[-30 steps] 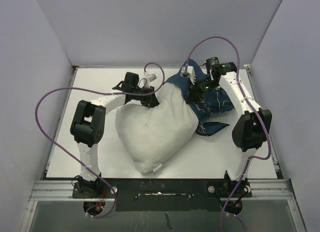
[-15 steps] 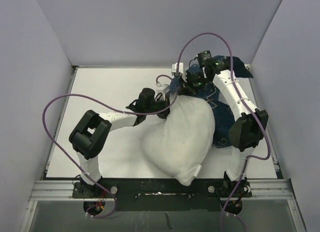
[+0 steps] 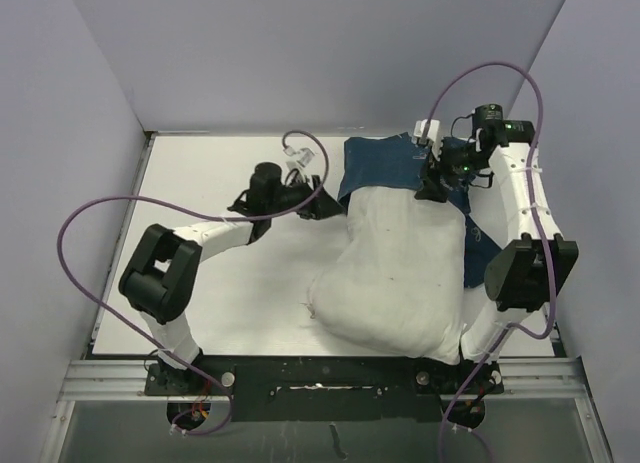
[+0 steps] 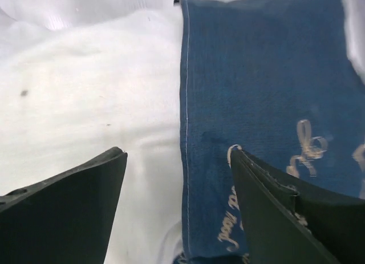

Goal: Put the pillow into the pillowcase
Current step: Stuff the pillow into the pillowcase.

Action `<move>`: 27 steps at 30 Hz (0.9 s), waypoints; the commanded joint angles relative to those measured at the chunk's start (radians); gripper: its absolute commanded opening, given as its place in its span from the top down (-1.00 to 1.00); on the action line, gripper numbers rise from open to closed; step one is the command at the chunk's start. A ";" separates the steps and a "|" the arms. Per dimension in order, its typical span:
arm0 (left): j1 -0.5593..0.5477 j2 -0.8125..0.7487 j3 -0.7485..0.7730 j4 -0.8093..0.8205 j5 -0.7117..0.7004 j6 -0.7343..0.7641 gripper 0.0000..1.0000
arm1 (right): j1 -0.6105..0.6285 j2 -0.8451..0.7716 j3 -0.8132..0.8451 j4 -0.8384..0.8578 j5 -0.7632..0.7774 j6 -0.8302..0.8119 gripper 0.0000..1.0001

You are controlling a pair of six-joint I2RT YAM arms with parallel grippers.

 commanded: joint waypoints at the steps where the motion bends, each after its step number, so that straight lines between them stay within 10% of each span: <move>1: 0.139 -0.136 0.007 -0.015 0.103 -0.026 -0.09 | -0.009 -0.141 0.091 -0.103 -0.169 -0.128 -0.70; 3: 0.155 -0.145 0.007 -0.081 0.072 0.016 -0.29 | -0.001 -0.205 0.030 -0.105 -0.275 -0.239 -0.96; 11: 0.167 0.076 0.097 -0.026 0.062 0.067 -0.57 | 0.278 -0.243 -0.148 -0.247 -0.280 -0.823 -0.96; 20: 0.107 0.341 0.323 -0.084 0.055 0.109 -0.47 | 0.398 -0.105 -0.155 -0.315 -0.121 -0.838 -0.98; 27: 0.029 0.449 0.433 -0.084 -0.046 0.109 -0.43 | 0.364 -0.076 -0.207 -0.243 0.081 -0.705 -0.40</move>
